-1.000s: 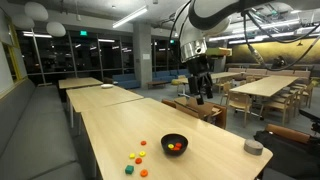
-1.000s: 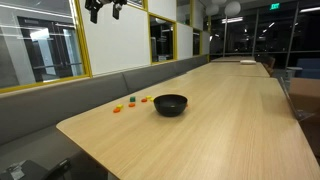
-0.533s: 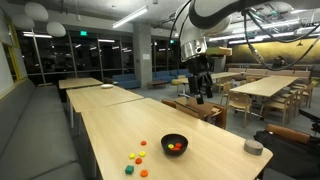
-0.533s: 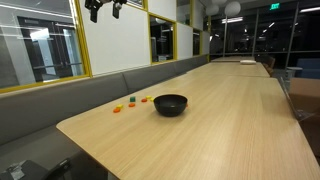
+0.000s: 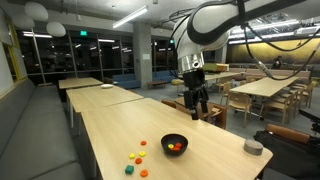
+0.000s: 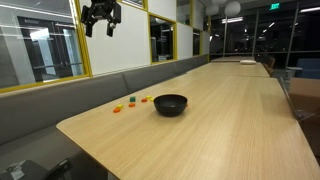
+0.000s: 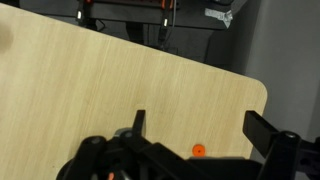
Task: Put some of the orange discs on the table into the bowl
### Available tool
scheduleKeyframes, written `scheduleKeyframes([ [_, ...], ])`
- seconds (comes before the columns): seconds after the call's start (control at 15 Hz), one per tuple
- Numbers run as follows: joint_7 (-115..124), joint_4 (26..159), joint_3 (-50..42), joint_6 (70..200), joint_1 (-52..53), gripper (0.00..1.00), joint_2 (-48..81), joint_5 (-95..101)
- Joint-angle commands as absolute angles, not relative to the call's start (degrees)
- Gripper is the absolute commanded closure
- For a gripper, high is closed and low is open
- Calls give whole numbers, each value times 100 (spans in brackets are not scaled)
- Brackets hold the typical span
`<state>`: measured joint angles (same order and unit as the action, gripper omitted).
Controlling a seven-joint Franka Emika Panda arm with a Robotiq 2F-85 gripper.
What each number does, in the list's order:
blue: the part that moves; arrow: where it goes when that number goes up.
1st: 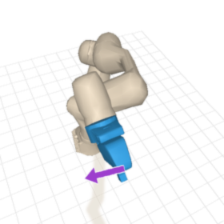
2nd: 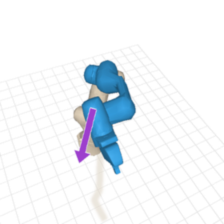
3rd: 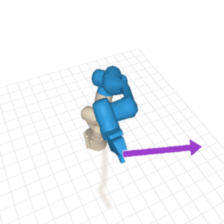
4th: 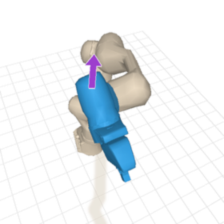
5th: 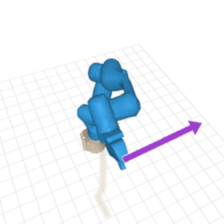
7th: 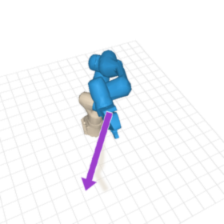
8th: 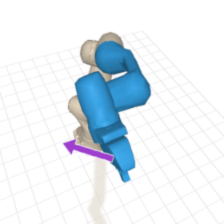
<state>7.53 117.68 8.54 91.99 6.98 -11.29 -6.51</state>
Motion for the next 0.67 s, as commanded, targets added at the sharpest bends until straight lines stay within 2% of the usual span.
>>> scheduleKeyframes([
  [0.0, 904, 12479, 1003, 10281, 871, 0, -1300, -1072],
  [0.33, 1604, 13404, 1532, 12116, 1258, 0, -1065, -1316],
  [0.6, 2426, 13667, 1997, 13199, 1589, 0, -505, -1142],
])
